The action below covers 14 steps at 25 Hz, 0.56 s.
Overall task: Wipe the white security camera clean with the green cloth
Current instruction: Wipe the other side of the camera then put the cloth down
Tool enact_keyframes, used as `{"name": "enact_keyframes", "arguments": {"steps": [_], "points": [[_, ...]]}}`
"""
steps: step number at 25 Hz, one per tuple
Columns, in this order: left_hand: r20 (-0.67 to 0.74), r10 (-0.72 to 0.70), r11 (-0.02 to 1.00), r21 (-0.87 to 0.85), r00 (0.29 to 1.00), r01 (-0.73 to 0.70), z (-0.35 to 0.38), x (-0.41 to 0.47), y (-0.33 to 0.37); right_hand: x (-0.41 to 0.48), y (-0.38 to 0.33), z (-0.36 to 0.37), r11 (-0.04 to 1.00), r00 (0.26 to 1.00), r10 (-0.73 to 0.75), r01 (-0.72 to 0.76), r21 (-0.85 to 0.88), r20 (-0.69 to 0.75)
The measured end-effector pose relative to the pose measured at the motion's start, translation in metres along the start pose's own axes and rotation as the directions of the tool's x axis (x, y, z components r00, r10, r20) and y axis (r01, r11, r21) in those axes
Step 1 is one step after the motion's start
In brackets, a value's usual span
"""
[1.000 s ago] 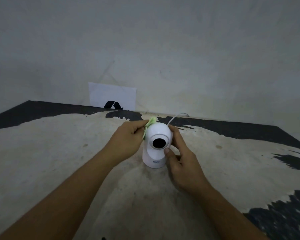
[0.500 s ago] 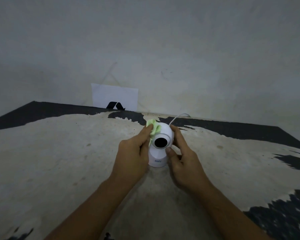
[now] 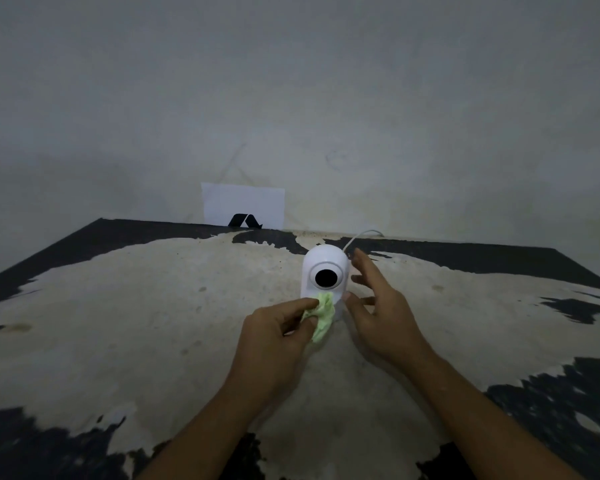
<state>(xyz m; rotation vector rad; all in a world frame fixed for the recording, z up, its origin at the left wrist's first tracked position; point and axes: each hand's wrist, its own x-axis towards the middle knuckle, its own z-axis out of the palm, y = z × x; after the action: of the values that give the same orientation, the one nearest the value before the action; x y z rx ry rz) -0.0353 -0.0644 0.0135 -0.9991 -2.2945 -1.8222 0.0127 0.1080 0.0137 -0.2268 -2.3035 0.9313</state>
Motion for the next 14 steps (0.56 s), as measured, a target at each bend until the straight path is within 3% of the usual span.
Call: {"name": "enact_keyframes", "arguments": {"steps": [2,5,8,10,12,14], "points": [[-0.001,-0.028,0.998,-0.062,1.0,0.028,0.001,-0.004,0.007,-0.007,-0.009,-0.012,0.999,0.998,0.023,-0.021,0.038,-0.054],[0.036,-0.068,0.979,-0.188,0.997,0.074,0.01,-0.009,0.02,-0.024,-0.022,-0.031,0.943,0.971,0.225,-0.196,0.268,-0.081],[0.079,-0.107,0.959,-0.255,0.991,0.124,0.026,-0.013,0.03,-0.045,-0.026,-0.054,0.799,0.935,0.343,-0.34,0.497,0.088],[0.16,-0.127,0.935,-0.31,0.979,0.172,0.038,-0.017,0.038,-0.057,-0.021,-0.068,0.791,0.932,0.308,-0.363,0.492,0.193],[0.267,-0.118,0.904,-0.37,0.956,0.215,0.05,-0.019,0.043,-0.062,-0.016,-0.078,0.817,0.932,0.316,-0.364,0.447,0.181],[0.323,-0.083,0.907,-0.368,0.943,0.206,0.062,-0.018,0.045,-0.064,-0.006,-0.087,0.774,0.915,0.369,-0.4,0.491,0.165]]}}
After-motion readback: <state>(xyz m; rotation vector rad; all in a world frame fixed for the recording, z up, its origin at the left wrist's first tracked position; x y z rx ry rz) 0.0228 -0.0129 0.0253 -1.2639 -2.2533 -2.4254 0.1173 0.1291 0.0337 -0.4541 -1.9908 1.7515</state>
